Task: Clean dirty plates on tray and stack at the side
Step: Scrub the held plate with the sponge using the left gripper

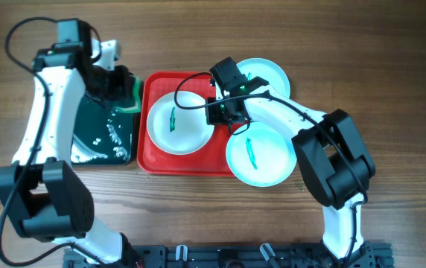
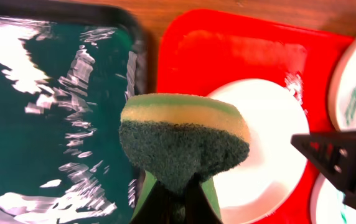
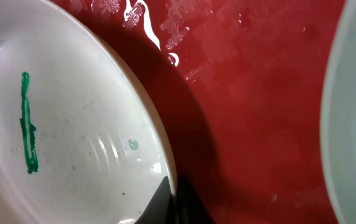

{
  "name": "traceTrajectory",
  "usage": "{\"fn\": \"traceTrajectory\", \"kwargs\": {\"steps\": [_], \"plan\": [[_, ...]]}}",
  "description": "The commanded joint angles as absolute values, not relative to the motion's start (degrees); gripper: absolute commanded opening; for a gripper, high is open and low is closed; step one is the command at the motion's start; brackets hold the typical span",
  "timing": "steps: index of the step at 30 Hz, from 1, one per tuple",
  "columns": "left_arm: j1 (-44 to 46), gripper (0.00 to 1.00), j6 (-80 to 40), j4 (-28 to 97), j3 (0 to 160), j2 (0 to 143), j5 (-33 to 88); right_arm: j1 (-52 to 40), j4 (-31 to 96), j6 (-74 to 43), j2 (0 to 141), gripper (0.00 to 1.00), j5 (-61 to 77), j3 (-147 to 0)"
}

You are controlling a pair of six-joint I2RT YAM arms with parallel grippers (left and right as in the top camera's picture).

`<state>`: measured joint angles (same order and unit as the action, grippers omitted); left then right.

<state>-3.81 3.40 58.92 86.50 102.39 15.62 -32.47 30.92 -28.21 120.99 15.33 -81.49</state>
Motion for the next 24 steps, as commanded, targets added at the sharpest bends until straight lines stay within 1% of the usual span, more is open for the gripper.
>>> {"fn": "traceTrajectory", "kwargs": {"steps": [1,4,7,10,14,17,18,19,22,24], "plan": [[1.65,0.04,2.37,58.43,84.33,104.68,17.82,-32.42,31.94,-26.94,121.49,0.04,15.94,-82.54],[4.47,0.04,-2.55,55.18,80.77,106.37,14.46,-32.03,32.25,-26.94,121.49,0.04,15.97,-82.54],[7.14,0.04,-3.81,50.26,76.71,107.94,13.63,-31.86,32.23,-26.98,121.49,0.04,15.99,-82.54],[8.64,0.04,-10.02,45.39,72.62,109.73,5.65,-31.86,32.36,-26.98,121.49,0.04,15.97,-82.54],[9.02,0.04,-10.98,34.33,66.78,111.46,4.84,-31.86,32.25,-26.98,121.49,0.04,15.97,-82.52],[10.41,0.04,-10.98,30.15,65.19,112.92,5.28,-31.86,32.27,-26.96,121.49,0.04,15.97,-82.52],[10.81,0.04,-10.96,29.93,65.19,113.12,6.11,-31.86,32.27,-26.94,121.49,0.04,15.94,-82.52],[11.22,0.04,-10.68,29.76,65.19,113.16,9.52,-31.86,32.27,-26.94,121.49,0.04,15.94,-82.52],[11.4,0.04,-3.95,29.76,65.19,113.16,27.83,-31.86,32.29,-26.92,121.49,0.04,15.94,-82.52],[11.42,0.04,-1.19,30.2,65.19,113.16,35.09,-31.86,32.27,-26.89,121.49,0.04,15.94,-82.5]]}}
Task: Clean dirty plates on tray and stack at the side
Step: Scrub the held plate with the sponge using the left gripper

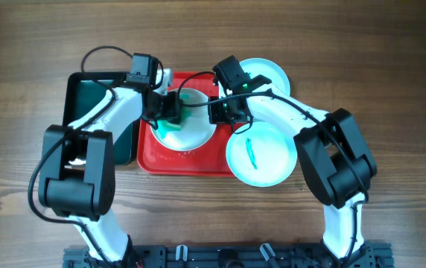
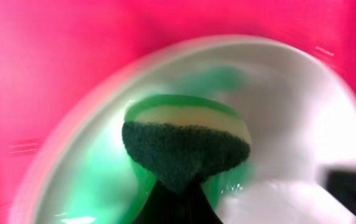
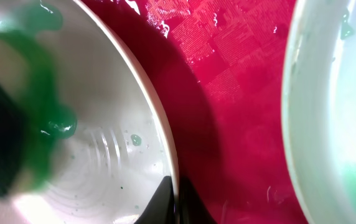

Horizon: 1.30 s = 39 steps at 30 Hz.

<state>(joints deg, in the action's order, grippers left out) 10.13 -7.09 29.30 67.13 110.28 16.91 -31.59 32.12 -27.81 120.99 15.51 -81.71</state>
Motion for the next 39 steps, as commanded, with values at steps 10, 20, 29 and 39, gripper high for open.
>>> {"fn": "traceTrajectory", "kwargs": {"steps": [10,20,29,39], "plan": [[11.35,0.04,-10.04,26.96,65.21,113.16,4.95,-31.86,32.6,-26.92,121.49,0.04,15.97,-82.5],[11.38,0.04,-21.56,29.95,66.06,113.14,-19.51,-30.17,32.82,-28.64,122.43,0.04,18.17,-82.48],[11.42,0.04,11.68,45.8,66.06,113.14,29.5,-28.51,32.84,-28.47,122.91,0.04,21.56,-82.02],[11.42,0.04,-0.91,30.33,66.06,113.14,21.23,-28.51,32.82,-28.47,122.91,0.04,21.52,-82.02]]}}
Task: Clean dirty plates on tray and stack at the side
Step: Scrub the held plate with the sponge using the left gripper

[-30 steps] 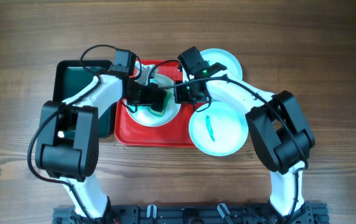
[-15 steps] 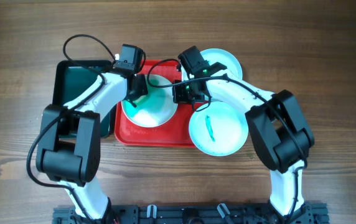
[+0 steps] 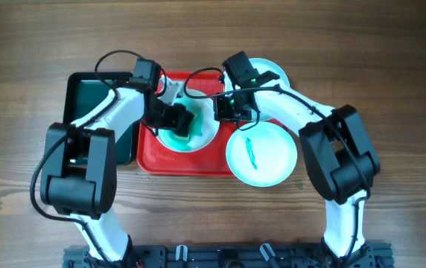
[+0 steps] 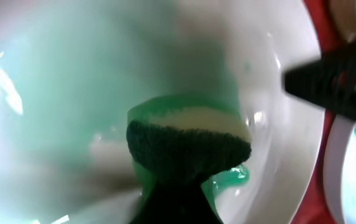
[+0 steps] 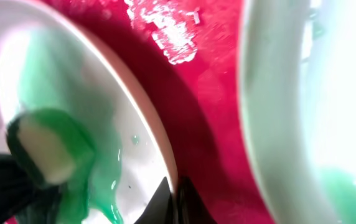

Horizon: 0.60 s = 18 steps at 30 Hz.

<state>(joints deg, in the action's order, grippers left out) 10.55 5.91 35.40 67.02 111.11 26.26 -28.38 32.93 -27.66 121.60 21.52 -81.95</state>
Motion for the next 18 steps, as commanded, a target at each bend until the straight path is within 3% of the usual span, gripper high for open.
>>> {"fn": "traceTrajectory", "kwargs": {"steps": [1,6,10,18], "plan": [[11.42,0.04,-2.96,28.71,66.06,113.14,17.78,-28.51,32.82,-28.47,122.91,0.04,21.52,-82.02],[11.4,0.04,-18.98,27.38,69.45,112.18,-8.03,-28.53,32.84,-28.47,122.91,0.04,21.52,-82.02],[11.42,0.04,-19.62,32.42,71.9,110.61,-10.68,-28.51,32.8,-28.49,122.91,0.04,21.28,-82.02],[11.53,0.04,3.68,47.66,71.92,110.5,22.39,-28.51,32.82,-28.45,122.91,0.04,21.3,-82.02]]}}
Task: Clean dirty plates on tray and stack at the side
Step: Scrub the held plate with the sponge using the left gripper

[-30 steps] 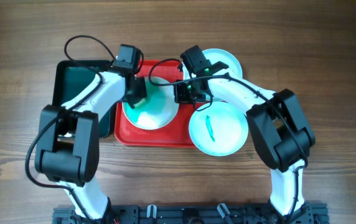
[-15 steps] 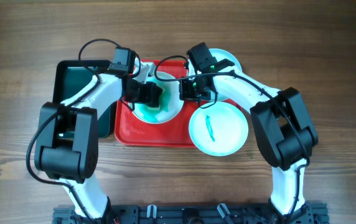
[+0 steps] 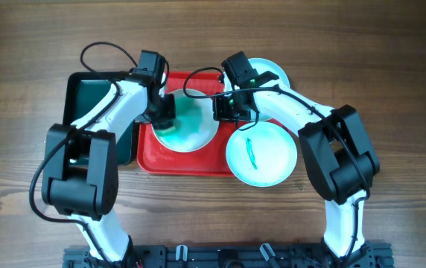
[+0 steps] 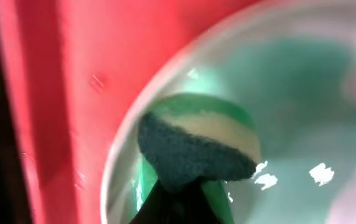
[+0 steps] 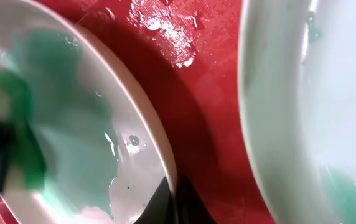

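On the red tray (image 3: 176,160) lies a white plate (image 3: 194,123) smeared all over with green liquid. My left gripper (image 3: 161,117) is shut on a green-and-yellow sponge (image 4: 193,140), which presses on the plate's left side near the rim. In the left wrist view the gripper (image 4: 181,202) shows only as dark fingers under the sponge. My right gripper (image 3: 220,112) is shut on the plate's right rim, and the right wrist view shows the gripper (image 5: 175,193) pinching that rim (image 5: 165,155).
A pale plate with a green streak (image 3: 261,152) lies off the tray's right side, and another plate (image 3: 272,73) lies behind my right arm. A dark green tray (image 3: 94,104) holding water sits left of the red tray.
The sponge was at the middle-right of the plate; now it is at the plate's left side by the rim. My right gripper still pinches the right rim.
First my left gripper held the sponge over the dark tray's edge, and the plate bore a single green streak while my right gripper pinched its rim. Then the sponge was on the plate, green spreading. Now the whole plate is smeared green.
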{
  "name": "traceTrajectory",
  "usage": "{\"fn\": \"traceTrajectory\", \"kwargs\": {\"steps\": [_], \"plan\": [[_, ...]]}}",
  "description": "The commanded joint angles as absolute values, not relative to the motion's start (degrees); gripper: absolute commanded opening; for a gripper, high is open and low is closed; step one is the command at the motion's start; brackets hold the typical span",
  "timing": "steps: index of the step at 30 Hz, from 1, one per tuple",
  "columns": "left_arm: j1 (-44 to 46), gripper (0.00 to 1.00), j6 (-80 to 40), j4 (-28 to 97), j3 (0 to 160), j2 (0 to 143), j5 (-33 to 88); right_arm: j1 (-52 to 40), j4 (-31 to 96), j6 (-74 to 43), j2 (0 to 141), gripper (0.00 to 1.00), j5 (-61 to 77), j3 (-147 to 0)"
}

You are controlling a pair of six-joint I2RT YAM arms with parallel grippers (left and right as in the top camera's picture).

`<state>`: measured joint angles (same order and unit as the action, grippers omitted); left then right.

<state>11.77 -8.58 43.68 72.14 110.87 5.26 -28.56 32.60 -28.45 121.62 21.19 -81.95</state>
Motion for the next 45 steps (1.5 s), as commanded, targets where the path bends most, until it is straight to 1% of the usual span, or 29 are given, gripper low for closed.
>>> {"fn": "traceTrajectory", "kwargs": {"steps": [1,2,7,11,15,17,20,22,26,27,30,32,36,41,43,45], "plan": [[11.53,0.04,5.93,48.6,71.92,110.5,26.11,-28.53,32.84,-28.45,122.91,0.04,21.3,-82.02],[11.53,0.04,6.28,48.71,71.92,110.52,27.86,-28.53,32.86,-28.45,122.91,0.04,21.32,-82.02],[11.53,0.04,5.78,42.83,71.9,110.52,28.03,-28.53,33.12,-28.45,122.91,0.04,21.3,-82.02],[12.01,0.04,0.75,36.36,71.9,110.63,25.65,-28.53,33.08,-28.45,122.91,0.04,21.28,-82.02],[13.96,0.04,-5.41,31.68,71.9,110.63,10.09,-28.53,33.1,-28.47,122.91,0.04,21.06,-82.02],[14.39,0.04,-10.66,30.35,71.9,110.63,-2.48,-28.53,33.1,-28.47,122.91,0.05,21.06,-82.02],[14.39,0.04,-15.09,30.52,71.9,110.63,-12.64,-28.53,33.1,-28.47,122.91,0.04,21.06,-82.02],[14.41,0.04,-15.7,30.94,71.9,110.63,-15.92,-28.53,33.08,-28.47,122.91,0.04,21.06,-82.02],[14.63,0.04,-15.35,30.92,71.9,110.63,-13.78,-28.53,33.1,-28.45,122.91,0.04,21.08,-82.02],[15.03,0.04,-11.03,30.61,71.9,110.63,-3.22,-28.53,33.1,-28.45,122.91,0.04,21.08,-82.02],[15.86,0.04,-5.28,30.7,71.9,110.65,9.85,-28.53,33.1,-28.45,122.91,0.04,21.08,-82.02],[16.99,0.04,-2.87,31.33,71.9,110.65,14.31,-28.53,33.1,-28.45,122.91,0.04,21.08,-82.02],[21.21,0.04,4.27,38.65,71.9,110.63,15.46,-28.53,33.3,-28.42,122.91,0.04,21.1,-82.02],[22.09,0.04,13.06,49.98,71.92,110.63,18.22,-28.53,33.32,-28.42,122.91,0.04,21.1,-82.02],[21.15,0.04,13.65,51.99,71.9,110.63,16.36,-28.53,33.39,-28.42,122.91,0.04,21.1,-82.02],[19.73,0.04,9.96,51.13,71.9,110.63,10.85,-28.51,33.5,-28.42,122.91,0.04,21.1,-82.02]]}}
